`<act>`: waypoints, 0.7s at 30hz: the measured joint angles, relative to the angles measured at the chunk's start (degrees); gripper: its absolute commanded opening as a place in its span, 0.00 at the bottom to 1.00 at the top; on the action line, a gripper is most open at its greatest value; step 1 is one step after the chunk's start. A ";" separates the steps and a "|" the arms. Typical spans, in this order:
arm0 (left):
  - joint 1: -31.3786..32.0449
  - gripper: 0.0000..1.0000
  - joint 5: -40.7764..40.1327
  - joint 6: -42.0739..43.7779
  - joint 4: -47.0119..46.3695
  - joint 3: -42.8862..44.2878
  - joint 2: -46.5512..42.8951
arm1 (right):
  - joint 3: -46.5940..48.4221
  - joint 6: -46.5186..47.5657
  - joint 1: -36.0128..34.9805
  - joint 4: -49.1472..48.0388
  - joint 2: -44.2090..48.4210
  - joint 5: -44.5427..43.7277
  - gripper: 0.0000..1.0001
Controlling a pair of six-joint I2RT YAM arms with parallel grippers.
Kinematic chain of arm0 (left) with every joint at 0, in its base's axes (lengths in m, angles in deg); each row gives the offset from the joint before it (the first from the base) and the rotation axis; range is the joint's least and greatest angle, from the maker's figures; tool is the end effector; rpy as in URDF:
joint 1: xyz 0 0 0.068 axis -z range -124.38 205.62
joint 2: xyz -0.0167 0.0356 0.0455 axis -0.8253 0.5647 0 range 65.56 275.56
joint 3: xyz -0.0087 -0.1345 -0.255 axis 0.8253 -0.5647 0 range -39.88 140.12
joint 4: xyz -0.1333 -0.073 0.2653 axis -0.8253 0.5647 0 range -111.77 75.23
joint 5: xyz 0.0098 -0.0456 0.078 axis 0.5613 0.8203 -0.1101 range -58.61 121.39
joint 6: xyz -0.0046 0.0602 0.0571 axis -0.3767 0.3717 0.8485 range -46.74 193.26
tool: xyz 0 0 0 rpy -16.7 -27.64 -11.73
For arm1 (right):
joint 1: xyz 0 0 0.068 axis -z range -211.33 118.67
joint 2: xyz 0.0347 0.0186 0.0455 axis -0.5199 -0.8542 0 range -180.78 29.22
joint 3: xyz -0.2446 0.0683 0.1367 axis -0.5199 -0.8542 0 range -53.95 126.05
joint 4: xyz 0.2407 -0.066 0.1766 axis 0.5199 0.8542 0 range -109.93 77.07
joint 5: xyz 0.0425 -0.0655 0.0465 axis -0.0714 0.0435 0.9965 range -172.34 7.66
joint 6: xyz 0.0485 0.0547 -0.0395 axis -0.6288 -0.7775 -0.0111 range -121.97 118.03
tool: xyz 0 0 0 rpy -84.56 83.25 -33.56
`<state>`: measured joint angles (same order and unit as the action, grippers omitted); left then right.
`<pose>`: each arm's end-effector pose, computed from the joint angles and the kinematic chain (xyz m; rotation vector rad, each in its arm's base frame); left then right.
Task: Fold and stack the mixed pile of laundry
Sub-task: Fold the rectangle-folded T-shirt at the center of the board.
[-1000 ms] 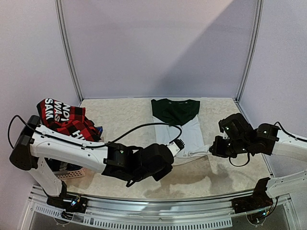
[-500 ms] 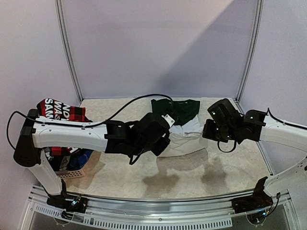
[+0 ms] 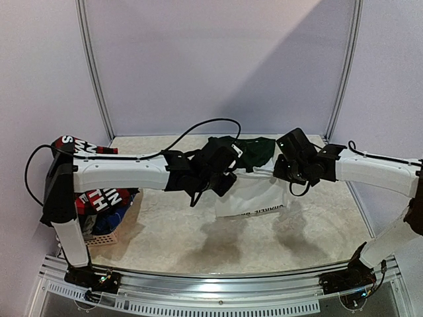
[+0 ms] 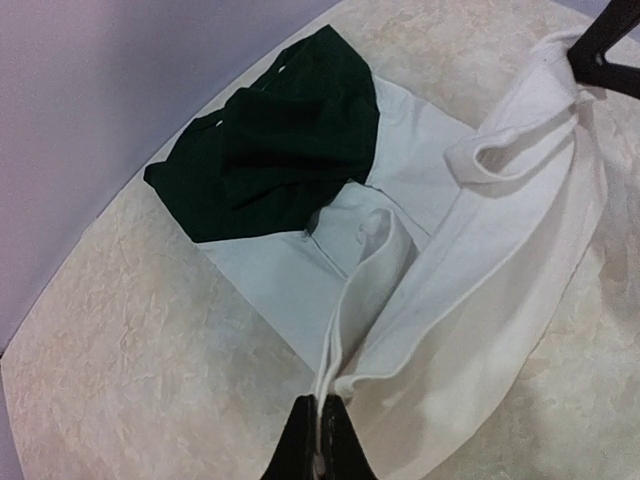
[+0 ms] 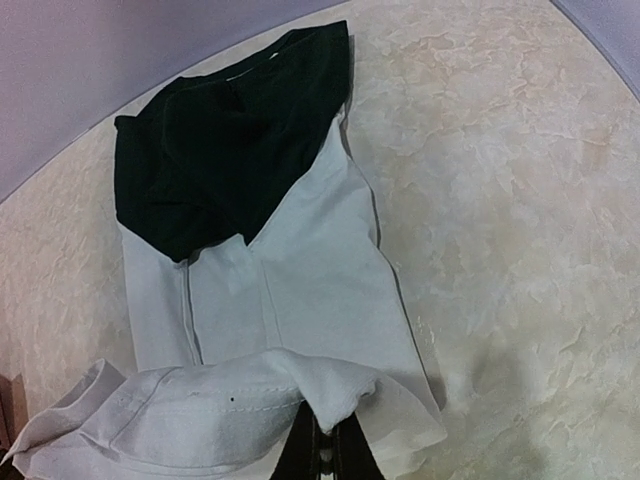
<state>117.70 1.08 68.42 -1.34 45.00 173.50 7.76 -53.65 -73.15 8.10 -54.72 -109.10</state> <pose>0.2653 -0.4223 0.2269 0.8261 2.0467 -0.0242 0.2989 0.2237 0.2304 0.3999 2.3049 0.2336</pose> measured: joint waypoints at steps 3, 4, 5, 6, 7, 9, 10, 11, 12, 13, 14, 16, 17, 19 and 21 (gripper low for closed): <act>-1.77 0.00 1.22 0.94 -0.11 2.38 2.29 | 1.25 1.03 2.34 -1.66 -2.34 1.03 0.00; -2.45 0.00 1.73 1.33 -0.11 3.26 3.17 | 1.77 1.44 3.02 -2.16 -3.23 1.46 0.00; -3.04 0.00 2.12 1.64 -0.13 4.02 3.93 | 2.08 1.68 3.45 -2.69 -3.87 1.79 0.00; -3.82 0.00 2.82 1.92 0.00 5.38 5.09 | 2.56 1.95 3.98 -3.15 -4.70 2.08 0.00; -4.57 0.00 3.28 2.16 -0.04 6.60 6.19 | 2.91 2.25 4.50 -3.78 -5.51 2.43 0.00; -6.05 0.00 4.42 2.69 -0.02 8.44 8.11 | 3.52 2.69 5.68 -4.74 -7.17 3.56 0.00; -6.60 0.00 4.81 2.91 0.07 9.18 8.90 | 3.63 2.82 6.19 -5.22 -7.87 3.93 0.00; -7.19 0.00 5.31 3.15 0.09 10.12 9.90 | 3.82 2.93 6.84 -5.73 -8.74 4.70 0.00; -7.69 0.00 5.68 3.34 0.07 10.99 10.86 | 4.09 3.04 7.48 -6.23 -9.75 5.29 0.00; -8.11 0.00 6.03 3.48 0.09 11.74 11.76 | 4.39 3.13 8.02 -6.69 -10.75 6.03 0.00; -8.41 0.00 6.32 3.61 0.13 12.26 12.39 | 4.57 3.17 8.41 -7.06 -11.52 6.47 0.00; -9.09 0.00 7.02 3.96 0.31 13.62 13.94 | 5.31 3.37 9.20 -7.67 -13.42 7.54 0.00; -9.38 0.00 7.30 4.04 0.33 14.19 14.58 | 5.84 3.45 9.42 -8.00 -14.40 8.07 0.00; -9.94 0.00 7.80 4.46 0.68 15.34 15.74 | 6.97 3.76 9.88 -8.39 -16.22 8.98 0.00; -10.54 0.00 8.20 4.96 1.11 16.81 17.00 | 8.07 4.00 10.16 -8.81 -17.84 9.68 0.00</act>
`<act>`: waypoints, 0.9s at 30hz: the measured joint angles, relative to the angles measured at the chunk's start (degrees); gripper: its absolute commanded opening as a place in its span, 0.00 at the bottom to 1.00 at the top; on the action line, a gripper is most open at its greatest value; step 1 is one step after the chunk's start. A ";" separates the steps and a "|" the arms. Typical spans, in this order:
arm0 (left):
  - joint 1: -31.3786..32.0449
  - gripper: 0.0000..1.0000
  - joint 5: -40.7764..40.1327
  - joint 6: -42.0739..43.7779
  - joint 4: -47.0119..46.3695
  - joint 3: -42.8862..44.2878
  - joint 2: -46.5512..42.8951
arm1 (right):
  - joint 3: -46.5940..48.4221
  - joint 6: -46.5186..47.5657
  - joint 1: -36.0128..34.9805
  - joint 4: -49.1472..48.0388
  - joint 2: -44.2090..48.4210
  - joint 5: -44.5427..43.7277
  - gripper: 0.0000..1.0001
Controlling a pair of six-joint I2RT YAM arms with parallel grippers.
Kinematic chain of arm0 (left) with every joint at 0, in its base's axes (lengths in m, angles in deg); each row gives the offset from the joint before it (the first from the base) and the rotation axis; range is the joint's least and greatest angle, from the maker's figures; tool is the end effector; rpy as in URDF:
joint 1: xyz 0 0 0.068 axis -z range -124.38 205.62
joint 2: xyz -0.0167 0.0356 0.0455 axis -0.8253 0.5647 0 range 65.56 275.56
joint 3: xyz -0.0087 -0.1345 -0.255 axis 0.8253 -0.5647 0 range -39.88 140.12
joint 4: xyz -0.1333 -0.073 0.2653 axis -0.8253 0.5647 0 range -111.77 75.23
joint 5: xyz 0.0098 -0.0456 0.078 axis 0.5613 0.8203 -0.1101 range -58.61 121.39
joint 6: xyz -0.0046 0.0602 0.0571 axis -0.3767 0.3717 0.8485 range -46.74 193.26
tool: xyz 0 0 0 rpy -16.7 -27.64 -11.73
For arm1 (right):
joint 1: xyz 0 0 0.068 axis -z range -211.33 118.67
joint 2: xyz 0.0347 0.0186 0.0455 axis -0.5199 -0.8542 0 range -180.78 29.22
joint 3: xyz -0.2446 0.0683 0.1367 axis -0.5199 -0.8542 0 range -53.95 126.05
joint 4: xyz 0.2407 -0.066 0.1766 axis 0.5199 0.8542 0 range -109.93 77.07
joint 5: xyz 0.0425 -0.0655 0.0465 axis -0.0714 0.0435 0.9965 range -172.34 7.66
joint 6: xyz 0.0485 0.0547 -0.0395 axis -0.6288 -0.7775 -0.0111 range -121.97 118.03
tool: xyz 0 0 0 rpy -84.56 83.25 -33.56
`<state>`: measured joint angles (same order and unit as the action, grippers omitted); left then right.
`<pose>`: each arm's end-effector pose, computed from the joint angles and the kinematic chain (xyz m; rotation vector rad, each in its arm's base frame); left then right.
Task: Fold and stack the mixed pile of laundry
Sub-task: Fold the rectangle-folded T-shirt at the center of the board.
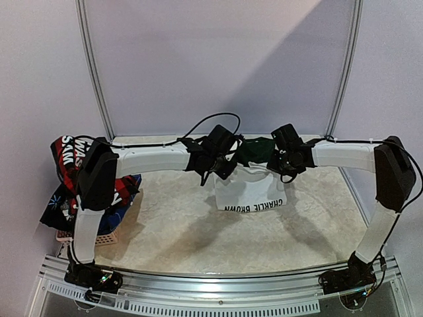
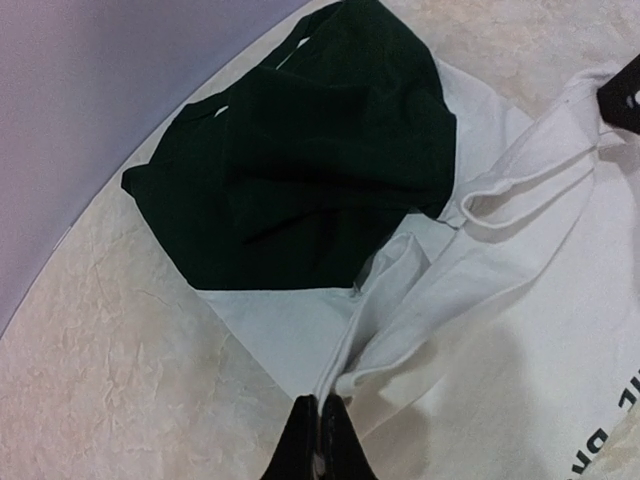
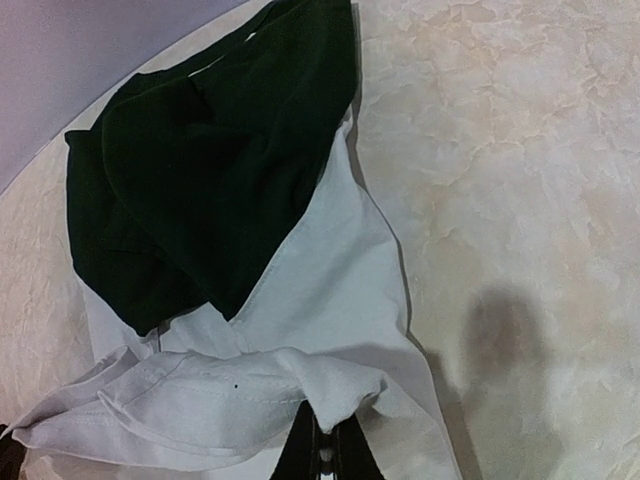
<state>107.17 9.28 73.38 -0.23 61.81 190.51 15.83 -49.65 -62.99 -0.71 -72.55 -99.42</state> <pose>0.3774 -0.4313 0.1835 0.8247 2.1279 -0.0106 0.3909 0.2161 0.1723 0.4649 2.3838 0.2647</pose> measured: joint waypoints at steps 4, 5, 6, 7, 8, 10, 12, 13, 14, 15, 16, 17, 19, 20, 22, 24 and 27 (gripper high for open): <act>-1.03 0.00 0.66 0.57 0.24 2.64 2.64 | 1.46 0.22 0.76 -0.68 -2.58 1.11 0.00; -1.22 0.00 0.76 0.59 0.28 2.89 3.06 | 1.68 0.20 0.98 -0.74 -3.06 1.31 0.00; -1.46 0.00 0.94 0.66 0.37 3.26 3.65 | 1.92 0.20 1.16 -0.83 -3.50 1.40 0.00; -1.66 0.00 1.07 0.72 0.39 3.56 4.17 | 2.19 0.20 1.38 -1.03 -4.07 1.60 0.00; -1.77 0.00 1.16 0.74 0.46 3.87 4.63 | 2.32 0.22 1.55 -1.25 -4.50 1.75 0.00; -2.03 0.00 1.29 0.74 0.59 4.57 5.68 | 2.82 0.24 1.90 -1.36 -5.57 2.32 0.00; -2.23 0.00 1.42 0.74 0.72 4.94 6.56 | 3.39 0.24 2.21 -1.49 -6.75 2.75 0.00; -2.34 0.00 1.49 0.74 0.83 4.96 6.80 | 3.78 0.24 2.34 -1.46 -7.30 2.86 0.00; -2.40 0.00 1.53 0.74 0.87 4.98 6.91 | 4.11 0.24 2.45 -1.53 -7.87 2.91 0.00; -2.51 0.00 1.53 0.74 1.01 5.03 7.02 | 4.42 0.22 2.51 -1.62 -8.35 2.91 0.00; -2.60 0.00 1.53 0.74 1.14 5.22 7.15 | 4.61 0.20 2.60 -1.68 -8.76 2.91 0.00; -2.71 0.00 1.51 0.74 1.27 5.57 7.39 | 4.74 0.17 2.69 -1.70 -9.16 2.91 0.00; -2.97 0.00 1.49 0.72 1.55 6.47 8.00 | 4.96 0.15 2.91 -1.68 -9.81 2.91 0.00; -3.08 0.00 1.49 0.70 1.66 6.84 8.28 | 5.14 0.15 3.04 -1.64 -10.14 2.91 0.00; -3.32 0.00 1.46 0.68 1.70 7.28 9.01 | 5.99 0.13 3.23 -1.38 -11.02 2.93 0.00; -3.45 0.00 1.42 0.59 1.75 7.34 9.62 | 6.82 0.02 3.30 -1.36 -11.96 2.91 0.00; -3.63 0.00 1.25 0.48 1.90 7.34 10.49 | 7.26 -0.11 3.32 -1.31 -12.87 2.91 0.01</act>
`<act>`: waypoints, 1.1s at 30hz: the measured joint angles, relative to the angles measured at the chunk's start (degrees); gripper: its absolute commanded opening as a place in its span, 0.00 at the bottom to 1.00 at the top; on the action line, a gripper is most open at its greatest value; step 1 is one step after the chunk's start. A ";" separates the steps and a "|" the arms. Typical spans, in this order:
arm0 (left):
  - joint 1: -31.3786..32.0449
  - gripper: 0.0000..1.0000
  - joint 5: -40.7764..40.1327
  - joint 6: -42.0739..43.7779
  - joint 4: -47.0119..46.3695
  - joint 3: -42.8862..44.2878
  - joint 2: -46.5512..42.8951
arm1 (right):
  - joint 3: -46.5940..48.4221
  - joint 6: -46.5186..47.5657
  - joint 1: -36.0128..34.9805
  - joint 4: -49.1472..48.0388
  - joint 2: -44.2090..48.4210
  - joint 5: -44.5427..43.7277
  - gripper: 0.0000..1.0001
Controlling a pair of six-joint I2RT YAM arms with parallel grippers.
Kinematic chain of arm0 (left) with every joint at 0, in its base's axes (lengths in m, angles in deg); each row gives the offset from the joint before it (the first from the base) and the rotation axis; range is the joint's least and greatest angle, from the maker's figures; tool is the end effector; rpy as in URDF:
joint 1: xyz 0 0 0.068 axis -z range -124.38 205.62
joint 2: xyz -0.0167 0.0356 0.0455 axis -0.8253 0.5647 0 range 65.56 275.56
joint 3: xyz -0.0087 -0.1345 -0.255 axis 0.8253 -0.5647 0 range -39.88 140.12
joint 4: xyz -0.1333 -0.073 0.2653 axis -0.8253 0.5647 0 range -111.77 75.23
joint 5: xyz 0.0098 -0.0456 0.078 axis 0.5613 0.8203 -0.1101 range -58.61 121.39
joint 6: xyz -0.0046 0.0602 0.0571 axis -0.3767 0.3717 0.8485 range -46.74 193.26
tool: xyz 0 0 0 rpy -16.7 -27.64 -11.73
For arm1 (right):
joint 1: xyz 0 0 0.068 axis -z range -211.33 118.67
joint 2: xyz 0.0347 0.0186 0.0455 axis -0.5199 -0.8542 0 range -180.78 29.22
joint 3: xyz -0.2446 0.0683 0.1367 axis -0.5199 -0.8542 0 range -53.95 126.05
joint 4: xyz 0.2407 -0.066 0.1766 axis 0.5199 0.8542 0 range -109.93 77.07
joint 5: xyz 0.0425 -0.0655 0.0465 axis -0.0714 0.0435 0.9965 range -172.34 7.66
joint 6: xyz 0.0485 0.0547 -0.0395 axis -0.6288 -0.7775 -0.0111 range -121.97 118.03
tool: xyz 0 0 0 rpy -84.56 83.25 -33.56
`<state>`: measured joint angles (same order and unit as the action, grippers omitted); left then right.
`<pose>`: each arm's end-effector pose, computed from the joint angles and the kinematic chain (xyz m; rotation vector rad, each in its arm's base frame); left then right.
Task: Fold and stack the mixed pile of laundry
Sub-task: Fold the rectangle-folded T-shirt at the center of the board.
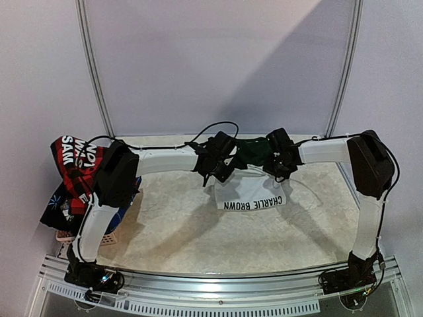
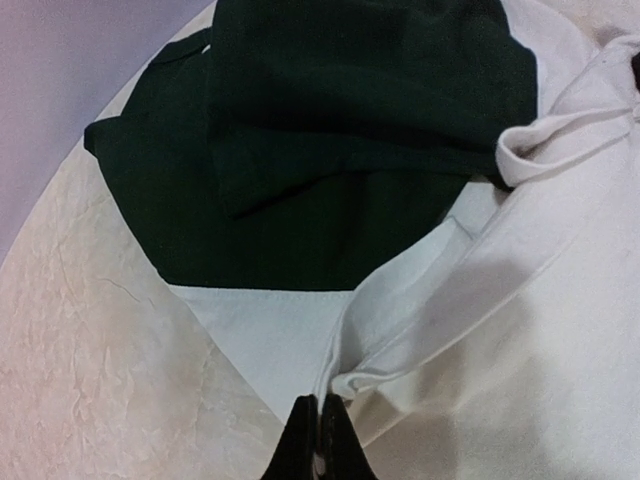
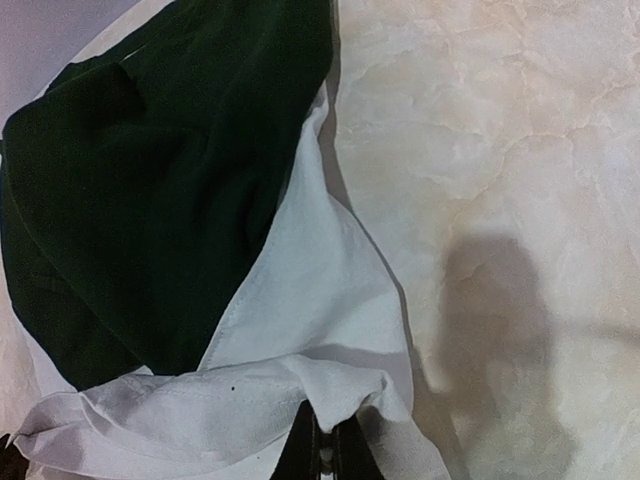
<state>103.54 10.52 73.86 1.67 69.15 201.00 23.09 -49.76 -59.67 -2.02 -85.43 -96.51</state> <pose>0.4207 -0.4272 0.1256 0.8254 2.2183 0.0519 0.4364 0.2153 0.1185 0.5195 2.4582 0.2346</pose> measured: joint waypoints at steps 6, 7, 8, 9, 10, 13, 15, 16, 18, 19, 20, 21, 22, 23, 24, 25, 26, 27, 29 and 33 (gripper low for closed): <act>-0.28 0.14 -0.55 -0.74 0.46 0.85 0.85 | 1.60 -0.61 0.17 0.66 -1.36 0.04 0.26; -0.35 0.23 -0.76 -1.11 0.72 1.44 1.01 | 1.95 -0.72 0.33 0.81 -1.44 0.07 0.35; -0.42 0.31 -0.90 -1.29 0.92 1.90 1.16 | 2.40 -0.83 0.61 1.01 -1.51 0.24 0.44; -0.46 0.38 -1.05 -2.05 0.98 2.43 1.25 | 2.89 -1.29 0.87 1.09 -1.57 0.48 0.52; -0.57 0.44 -1.25 -2.73 1.01 2.89 1.29 | 3.56 -1.03 1.31 1.25 -1.68 1.01 0.62; -0.90 0.54 -2.19 -3.96 1.38 4.70 1.31 | 5.92 -1.25 2.64 1.33 -1.70 1.88 0.67; -1.11 0.56 -3.23 -4.96 1.84 6.51 1.31 | 7.52 -0.96 3.43 1.29 -1.68 2.14 0.69; -1.20 0.55 -3.80 -5.16 1.90 7.17 1.31 | 8.11 -0.81 3.76 1.29 -1.53 2.14 0.69; -1.40 0.53 -4.96 -5.60 1.77 7.89 1.05 | 8.31 -0.42 4.04 1.25 -0.79 2.12 0.69; -1.46 0.52 -5.29 -5.86 1.79 7.56 0.55 | 8.02 0.13 4.13 1.16 -0.11 2.19 0.68; -1.51 0.50 -5.35 -6.14 1.81 6.91 0.00 | 7.74 0.39 4.15 1.20 0.70 2.27 0.66; -1.49 0.47 -5.22 -6.29 1.79 5.46 -1.01 | 6.73 1.07 4.15 0.39 2.08 2.84 0.63; -1.46 0.45 -4.81 -6.38 1.95 3.43 -2.58 | 5.40 1.77 4.13 -0.33 3.74 3.67 0.60; -1.38 0.43 -4.46 -6.62 2.27 1.97 -3.82 | 3.72 2.67 4.09 -1.25 5.66 4.92 0.58; -1.11 0.42 -3.69 -6.64 2.16 -0.20 -5.51 | 2.23 3.50 4.09 -2.08 7.19 6.45 0.55; -0.98 0.40 -2.49 -6.67 2.36 -3.17 -6.88 | 0.28 4.46 4.02 -3.65 9.07 8.81 0.51; -0.83 0.38 -2.10 -6.93 2.60 -4.20 -9.05 | -1.42 5.51 3.98 -4.92 10.64 11.39 0.48; -0.59 0.37 -1.11 -7.23 2.21 -5.97 -10.64 | -2.38 6.49 3.89 -5.68 11.50 13.42 0.44; -0.02 0.35 1.29 -8.26 2.05 -8.90 -13.33 | -3.54 8.20 3.56 -7.43 11.98 17.88 0.38; 1.86 0.31 6.34 -10.08 1.27 -11.93 -15.08 | -4.20 10.45 2.93 -8.92 10.23 24.15 0.31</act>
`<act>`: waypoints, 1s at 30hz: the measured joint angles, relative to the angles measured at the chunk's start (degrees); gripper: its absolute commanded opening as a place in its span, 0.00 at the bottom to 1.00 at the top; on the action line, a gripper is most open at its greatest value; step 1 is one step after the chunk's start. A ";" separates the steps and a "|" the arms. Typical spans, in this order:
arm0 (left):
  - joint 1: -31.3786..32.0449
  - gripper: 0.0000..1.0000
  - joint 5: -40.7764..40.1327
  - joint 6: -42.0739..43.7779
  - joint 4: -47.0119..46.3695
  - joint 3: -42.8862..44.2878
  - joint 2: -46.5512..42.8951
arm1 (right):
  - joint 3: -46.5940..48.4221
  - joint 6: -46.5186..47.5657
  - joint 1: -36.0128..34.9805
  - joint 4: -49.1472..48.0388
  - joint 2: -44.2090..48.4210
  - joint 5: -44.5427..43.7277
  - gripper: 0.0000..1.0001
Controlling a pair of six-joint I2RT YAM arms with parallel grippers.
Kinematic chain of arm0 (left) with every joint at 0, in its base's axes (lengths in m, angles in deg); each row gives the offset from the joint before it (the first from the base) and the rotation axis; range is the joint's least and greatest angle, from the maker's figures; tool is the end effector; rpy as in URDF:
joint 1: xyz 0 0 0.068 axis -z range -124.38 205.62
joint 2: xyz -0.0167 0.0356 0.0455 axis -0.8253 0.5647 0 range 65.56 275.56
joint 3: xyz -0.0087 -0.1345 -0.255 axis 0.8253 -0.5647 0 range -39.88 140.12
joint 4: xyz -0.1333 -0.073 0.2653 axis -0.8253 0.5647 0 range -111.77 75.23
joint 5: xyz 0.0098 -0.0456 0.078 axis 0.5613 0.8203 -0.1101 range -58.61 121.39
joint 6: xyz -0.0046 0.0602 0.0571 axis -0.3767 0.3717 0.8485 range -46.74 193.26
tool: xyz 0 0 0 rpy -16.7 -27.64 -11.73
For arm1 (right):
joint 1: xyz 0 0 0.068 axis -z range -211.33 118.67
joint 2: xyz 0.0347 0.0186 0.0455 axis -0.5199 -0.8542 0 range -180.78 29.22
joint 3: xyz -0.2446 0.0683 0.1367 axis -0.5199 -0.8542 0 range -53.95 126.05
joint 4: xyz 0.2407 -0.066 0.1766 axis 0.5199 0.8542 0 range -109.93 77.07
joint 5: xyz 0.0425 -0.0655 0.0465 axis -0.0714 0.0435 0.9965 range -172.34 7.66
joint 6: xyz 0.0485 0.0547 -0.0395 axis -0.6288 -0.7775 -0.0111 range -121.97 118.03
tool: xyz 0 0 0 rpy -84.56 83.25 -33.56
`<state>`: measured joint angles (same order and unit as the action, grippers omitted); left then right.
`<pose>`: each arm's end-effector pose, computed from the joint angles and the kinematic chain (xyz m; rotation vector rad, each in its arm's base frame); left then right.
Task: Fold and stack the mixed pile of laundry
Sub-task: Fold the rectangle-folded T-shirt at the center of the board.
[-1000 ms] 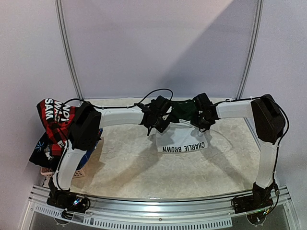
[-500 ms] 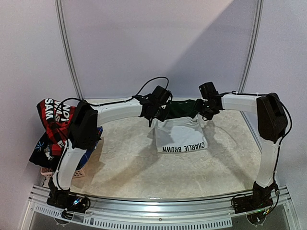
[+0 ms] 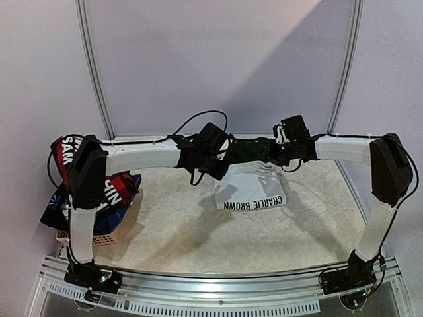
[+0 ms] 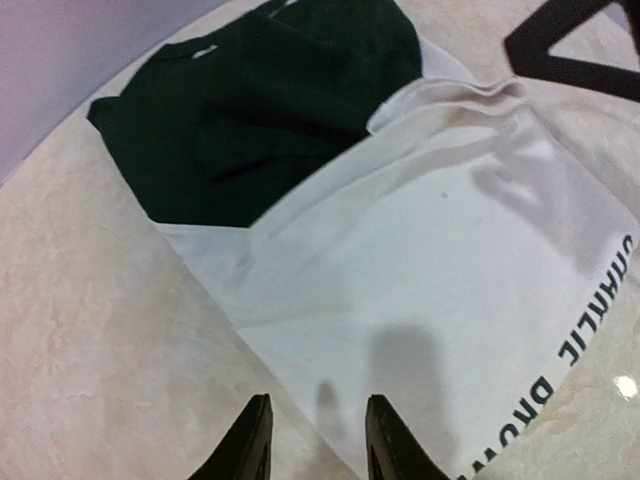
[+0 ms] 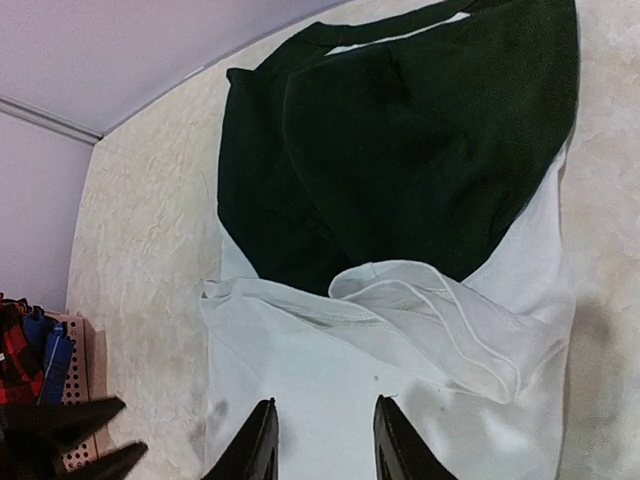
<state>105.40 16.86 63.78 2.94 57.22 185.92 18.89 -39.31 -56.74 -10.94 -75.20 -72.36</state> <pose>0.3690 -0.4081 0.1879 0.7100 2.2730 -0.1883 0.4283 0.2175 0.1885 0.1525 2.3821 0.7493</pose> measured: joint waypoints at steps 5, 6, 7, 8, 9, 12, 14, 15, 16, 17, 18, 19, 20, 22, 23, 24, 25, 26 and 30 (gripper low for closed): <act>2.69 0.28 4.13 -1.53 0.02 -1.01 1.22 | 4.31 1.92 -0.07 1.38 -7.32 3.52 0.31; 2.97 0.28 4.79 -1.73 0.02 -1.09 1.51 | 5.29 2.25 -0.02 1.81 -8.59 3.69 0.30; 3.41 0.28 5.44 -1.95 0.02 -1.29 1.73 | 6.38 2.73 0.07 2.38 -10.03 3.91 0.30; 3.65 0.27 6.01 -2.16 0.02 -1.46 1.84 | 7.23 3.08 0.15 2.80 -11.10 4.15 0.30; 3.93 0.27 6.54 -2.34 0.07 -1.66 1.99 | 8.24 3.41 0.42 3.30 -12.31 4.37 0.30; 4.39 0.26 8.04 -2.75 0.02 -2.45 2.32 | 10.99 4.11 1.46 4.28 -15.06 5.60 0.30; 4.72 0.26 8.81 -2.91 -0.04 -2.93 2.58 | 12.98 4.68 2.38 4.70 -16.76 6.32 0.30; 4.92 0.25 9.05 -3.04 -0.02 -3.26 2.69 | 14.08 4.98 2.89 4.96 -17.68 6.84 0.31; 5.14 0.25 9.38 -3.13 -0.04 -3.61 2.82 | 15.26 5.31 3.39 5.11 -18.64 7.37 0.31; 5.33 0.24 9.53 -3.26 -0.15 -3.93 2.97 | 16.48 5.60 3.85 5.18 -19.63 7.87 0.31; 5.51 0.24 9.68 -3.50 -0.31 -4.33 3.15 | 17.66 5.86 4.31 5.22 -20.61 8.41 0.31; 5.68 0.24 9.70 -3.69 -0.46 -4.76 3.41 | 18.43 6.03 4.63 5.20 -21.40 8.83 0.31; 5.77 0.24 9.81 -3.89 -0.55 -5.25 3.58 | 19.47 6.23 5.03 5.22 -22.34 9.25 0.31; 5.86 0.23 9.81 -4.20 -0.68 -6.32 3.82 | 21.49 6.43 5.66 5.25 -24.24 10.16 0.31; 5.86 0.23 9.81 -4.31 -0.76 -6.86 3.87 | 22.71 6.49 5.95 5.42 -25.38 10.54 0.31; 5.86 0.23 9.77 -4.44 -0.90 -7.58 3.87 | 24.02 6.60 6.16 5.64 -26.47 10.97 0.31; 5.88 0.23 9.70 -4.59 -1.03 -8.20 3.87 | 25.46 6.64 6.38 6.03 -27.61 11.47 0.32; 5.90 0.23 9.64 -4.74 -1.27 -8.66 3.87 | 26.80 6.71 6.47 6.43 -28.52 11.69 0.32; 6.10 0.22 9.09 -5.40 -2.27 -9.99 3.87 | 31.58 7.58 6.73 9.38 -30.10 11.78 0.38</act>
<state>111.49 25.95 58.39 0.67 47.23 189.79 50.47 -31.73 -50.00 -1.56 -105.30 -60.58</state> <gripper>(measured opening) 0.224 0.343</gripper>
